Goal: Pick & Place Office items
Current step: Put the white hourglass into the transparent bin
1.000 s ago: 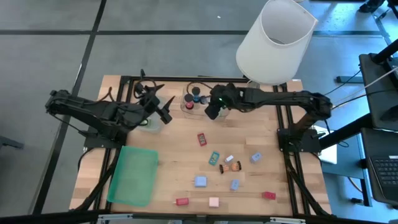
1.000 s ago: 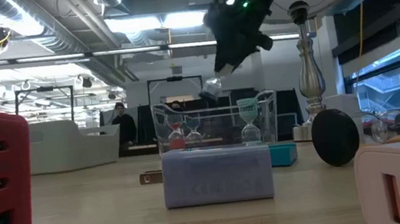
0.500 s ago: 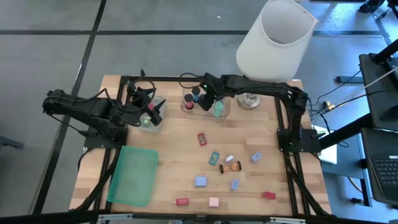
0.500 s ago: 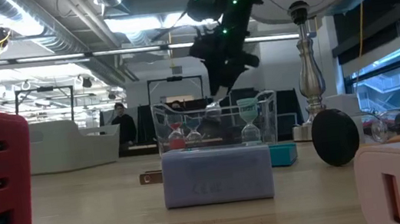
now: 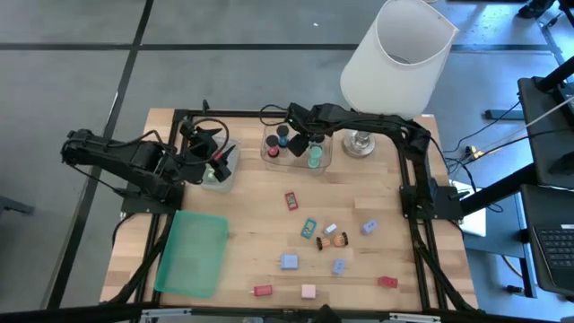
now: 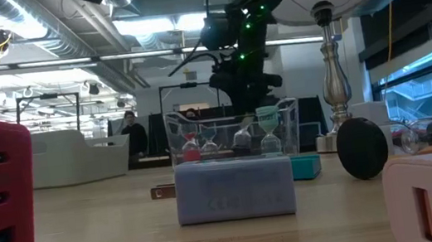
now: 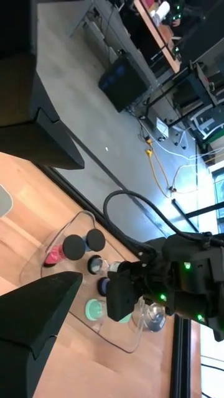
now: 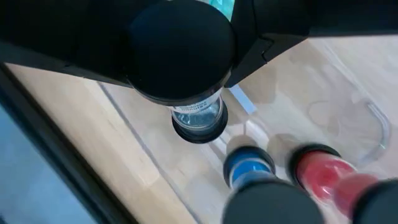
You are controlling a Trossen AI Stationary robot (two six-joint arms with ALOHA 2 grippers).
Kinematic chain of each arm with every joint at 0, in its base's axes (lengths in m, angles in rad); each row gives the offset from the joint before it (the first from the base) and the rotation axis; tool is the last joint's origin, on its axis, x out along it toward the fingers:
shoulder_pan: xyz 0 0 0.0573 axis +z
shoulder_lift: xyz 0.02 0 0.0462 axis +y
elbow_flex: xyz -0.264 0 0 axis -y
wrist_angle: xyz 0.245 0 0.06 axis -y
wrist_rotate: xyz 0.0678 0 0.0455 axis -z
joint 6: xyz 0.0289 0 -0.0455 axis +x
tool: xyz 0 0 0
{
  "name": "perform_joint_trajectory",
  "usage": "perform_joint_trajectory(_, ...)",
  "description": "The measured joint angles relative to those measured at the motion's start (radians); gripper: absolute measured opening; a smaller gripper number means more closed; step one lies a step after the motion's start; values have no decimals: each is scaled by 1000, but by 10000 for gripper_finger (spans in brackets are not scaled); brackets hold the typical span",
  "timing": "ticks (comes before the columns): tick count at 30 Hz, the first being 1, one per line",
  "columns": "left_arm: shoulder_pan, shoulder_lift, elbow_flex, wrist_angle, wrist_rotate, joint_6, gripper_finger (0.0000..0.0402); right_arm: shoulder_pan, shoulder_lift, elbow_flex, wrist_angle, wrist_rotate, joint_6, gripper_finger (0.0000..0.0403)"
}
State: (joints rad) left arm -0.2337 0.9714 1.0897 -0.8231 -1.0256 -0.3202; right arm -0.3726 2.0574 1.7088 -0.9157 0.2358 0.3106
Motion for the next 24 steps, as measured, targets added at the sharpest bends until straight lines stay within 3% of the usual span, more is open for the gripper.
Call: perform_joint_trajectory(24,0,0,0,-24,5,0,281,-17,-2,0,4,-42,-4,220)
